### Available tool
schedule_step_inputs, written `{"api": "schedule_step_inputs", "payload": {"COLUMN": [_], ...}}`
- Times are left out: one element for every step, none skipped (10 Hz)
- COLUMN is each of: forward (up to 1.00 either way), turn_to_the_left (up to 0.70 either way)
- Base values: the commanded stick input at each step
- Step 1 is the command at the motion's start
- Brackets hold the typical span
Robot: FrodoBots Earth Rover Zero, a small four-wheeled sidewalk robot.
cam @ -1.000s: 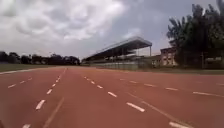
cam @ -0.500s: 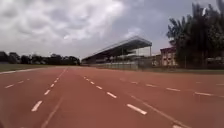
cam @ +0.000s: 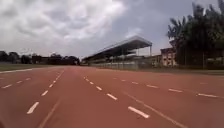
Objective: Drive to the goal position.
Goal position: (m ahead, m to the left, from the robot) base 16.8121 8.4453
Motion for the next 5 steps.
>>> {"api": "schedule_step_inputs", "payload": {"forward": [0.2, 0.2, 0.2, 0.2, 0.2], "turn_to_the_left": [0.0, 0.0, 0.0, 0.0, 0.0]}}
